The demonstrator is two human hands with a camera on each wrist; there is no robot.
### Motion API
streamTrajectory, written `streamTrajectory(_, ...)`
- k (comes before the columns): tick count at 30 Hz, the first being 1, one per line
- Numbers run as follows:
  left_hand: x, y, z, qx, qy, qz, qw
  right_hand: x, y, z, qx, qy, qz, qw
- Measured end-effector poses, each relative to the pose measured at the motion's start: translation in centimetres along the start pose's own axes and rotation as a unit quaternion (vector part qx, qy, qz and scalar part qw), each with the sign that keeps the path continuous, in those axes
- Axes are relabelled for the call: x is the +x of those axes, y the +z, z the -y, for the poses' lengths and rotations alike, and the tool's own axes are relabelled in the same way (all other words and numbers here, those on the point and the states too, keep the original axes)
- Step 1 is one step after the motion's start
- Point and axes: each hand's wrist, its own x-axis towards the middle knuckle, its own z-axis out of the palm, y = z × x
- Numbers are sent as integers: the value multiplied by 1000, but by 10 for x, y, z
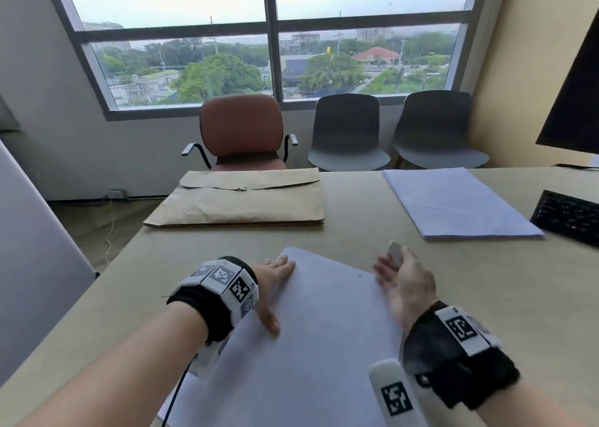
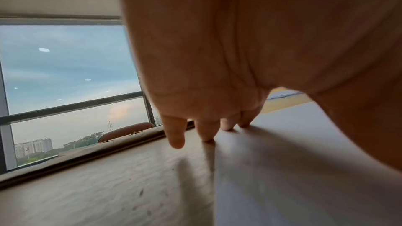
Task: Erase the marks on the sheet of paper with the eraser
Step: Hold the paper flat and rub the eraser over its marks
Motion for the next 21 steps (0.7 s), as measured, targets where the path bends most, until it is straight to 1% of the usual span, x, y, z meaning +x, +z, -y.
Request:
streamTrajectory(1, 1, 0, 1, -3, 1, 1, 1000, -10, 4, -7, 4, 55, 59, 997)
streamTrajectory(2, 1, 0, 0, -3, 1, 0, 1000, -24, 8, -16, -15, 117, 122, 985)
streamTrajectory(3, 1, 0, -1, 0, 3, -2, 1000, -36, 13, -26, -57, 172, 182, 966)
streamTrajectory(5, 0, 2, -4, 11, 4, -12, 1000, -51, 21, -47, -119, 244, 262, 926)
streamTrajectory(6, -2, 2, -4, 14, 3, -16, 1000, -51, 24, -51, -134, 253, 274, 918)
streamTrajectory(7, -2, 3, -4, 9, 3, -17, 1000, -45, 26, -52, -131, 244, 257, 926)
streamTrajectory(8, -3, 3, -2, 1, 2, -14, 1000, -35, 28, -50, -108, 212, 213, 948)
streamTrajectory(9, -2, 3, 0, -6, 3, -10, 1000, -18, 27, -44, -74, 164, 144, 973)
streamTrajectory(10, -3, 3, 2, -12, 3, -6, 1000, -1, 25, -35, -28, 99, 58, 993)
streamTrajectory(11, -3, 4, 3, -14, 4, -4, 1000, 13, 21, -24, 5, 23, -36, 999)
streamTrajectory(12, -3, 4, 3, -14, 5, -4, 1000, 25, 17, -14, 21, -39, -114, 993)
streamTrajectory(13, -3, 4, 2, -12, 6, -4, 1000, 33, 13, -8, 20, -79, -157, 984)
streamTrajectory(14, -2, 4, 3, -9, 6, -6, 1000, 33, 10, -5, 37, -82, -150, 985)
streamTrajectory(15, -2, 4, 3, -8, 7, -6, 1000, 26, 10, -6, 60, -54, -112, 990)
streamTrajectory(16, -1, 4, 3, -9, 7, -4, 1000, 14, 12, -9, 78, 7, -38, 996)
streamTrajectory(17, -1, 4, 3, -9, 6, -3, 1000, -3, 15, -15, 70, 76, 44, 994)
streamTrajectory(18, -1, 4, 2, -4, 6, -5, 1000, -23, 19, -21, 32, 140, 126, 982)
streamTrajectory(19, -1, 5, 0, 4, 7, -10, 1000, -37, 20, -32, -16, 189, 189, 964)
streamTrajectory(20, -3, 6, -1, 10, 10, -16, 1000, -46, 21, -42, -55, 227, 234, 944)
streamTrajectory(21, -4, 7, -3, 13, 12, -21, 1000, -52, 21, -50, -86, 246, 256, 931)
